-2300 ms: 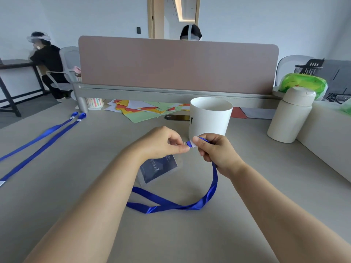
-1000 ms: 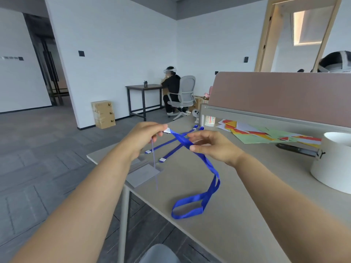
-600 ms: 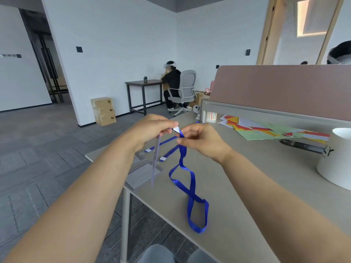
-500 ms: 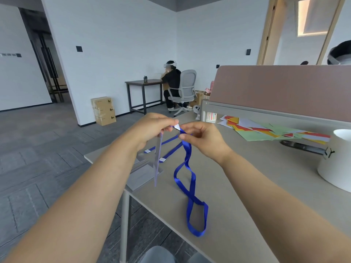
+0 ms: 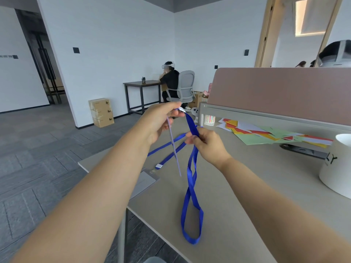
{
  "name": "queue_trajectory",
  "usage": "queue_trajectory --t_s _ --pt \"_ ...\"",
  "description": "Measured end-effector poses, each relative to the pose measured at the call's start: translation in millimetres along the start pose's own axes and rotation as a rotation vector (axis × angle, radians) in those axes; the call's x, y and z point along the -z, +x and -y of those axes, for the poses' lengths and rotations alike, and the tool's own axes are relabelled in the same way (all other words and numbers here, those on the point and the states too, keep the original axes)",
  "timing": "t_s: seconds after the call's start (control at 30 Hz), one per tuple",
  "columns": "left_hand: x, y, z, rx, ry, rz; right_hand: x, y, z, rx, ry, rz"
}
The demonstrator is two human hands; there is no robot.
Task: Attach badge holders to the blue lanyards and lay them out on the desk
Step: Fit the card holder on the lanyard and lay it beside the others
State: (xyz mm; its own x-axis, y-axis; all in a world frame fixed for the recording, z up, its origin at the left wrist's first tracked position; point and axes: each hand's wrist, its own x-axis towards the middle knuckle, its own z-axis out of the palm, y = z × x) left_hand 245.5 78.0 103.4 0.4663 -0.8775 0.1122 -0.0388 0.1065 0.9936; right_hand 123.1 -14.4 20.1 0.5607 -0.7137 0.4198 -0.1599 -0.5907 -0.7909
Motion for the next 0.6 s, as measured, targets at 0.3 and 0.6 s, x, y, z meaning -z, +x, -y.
queue_trajectory --t_s 0.3,0.6 --pt "12.7 8.2 -8.7 -0.092 -0.369 -0.023 23.3 16.2 -24.3 -0.111 -0.102 0.188" --pt "10.5 14.0 -10.9 -0.132 -0.465 -0.052 32.6 17.9 -65.9 -0.306 -0.255 0.111"
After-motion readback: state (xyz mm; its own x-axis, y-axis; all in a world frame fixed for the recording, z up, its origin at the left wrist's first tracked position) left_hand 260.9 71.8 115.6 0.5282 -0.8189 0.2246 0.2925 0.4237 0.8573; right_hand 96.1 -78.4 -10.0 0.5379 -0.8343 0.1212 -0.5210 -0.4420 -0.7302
